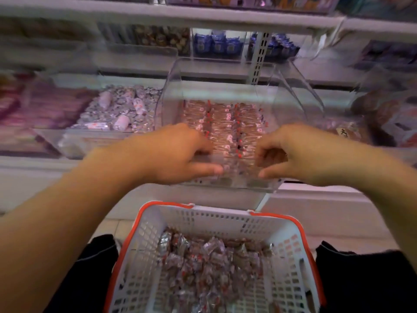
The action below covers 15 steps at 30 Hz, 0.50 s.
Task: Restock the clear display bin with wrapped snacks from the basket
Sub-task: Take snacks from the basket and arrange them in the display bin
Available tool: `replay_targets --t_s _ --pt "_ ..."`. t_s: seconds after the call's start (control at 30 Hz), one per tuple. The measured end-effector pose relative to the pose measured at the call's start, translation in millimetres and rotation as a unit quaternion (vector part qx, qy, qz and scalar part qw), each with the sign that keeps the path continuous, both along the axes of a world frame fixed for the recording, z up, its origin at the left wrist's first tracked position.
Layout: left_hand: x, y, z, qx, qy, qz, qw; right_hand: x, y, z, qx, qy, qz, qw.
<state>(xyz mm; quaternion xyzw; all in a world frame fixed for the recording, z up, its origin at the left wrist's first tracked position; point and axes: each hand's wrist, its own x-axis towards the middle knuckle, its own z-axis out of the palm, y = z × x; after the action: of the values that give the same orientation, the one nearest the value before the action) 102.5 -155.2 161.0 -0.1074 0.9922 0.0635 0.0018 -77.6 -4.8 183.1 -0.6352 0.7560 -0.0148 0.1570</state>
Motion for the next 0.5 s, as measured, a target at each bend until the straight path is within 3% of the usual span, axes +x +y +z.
replay_targets --t_s 0.1,0.23,0.37,0.5 --pt "11.2 1.1 -2.4 -0.02 0.006 0.014 1.0 8.7 6.5 -10.8 -0.083 0.077 -0.024 0.993" --pt "21.2 4.9 2.8 -0.016 0.047 0.028 0.998 20.3 22.9 -17.2 -0.174 0.079 -0.051 0.98" --pt "33.1 24.0 -7.3 -0.002 0.067 0.016 0.998 28.8 48.1 -28.2 -0.194 0.078 -0.042 0.977" --pt "36.5 41.2 -13.1 -0.034 0.075 0.071 0.994 43.2 62.3 -45.3 -0.252 0.095 -0.082 0.96"
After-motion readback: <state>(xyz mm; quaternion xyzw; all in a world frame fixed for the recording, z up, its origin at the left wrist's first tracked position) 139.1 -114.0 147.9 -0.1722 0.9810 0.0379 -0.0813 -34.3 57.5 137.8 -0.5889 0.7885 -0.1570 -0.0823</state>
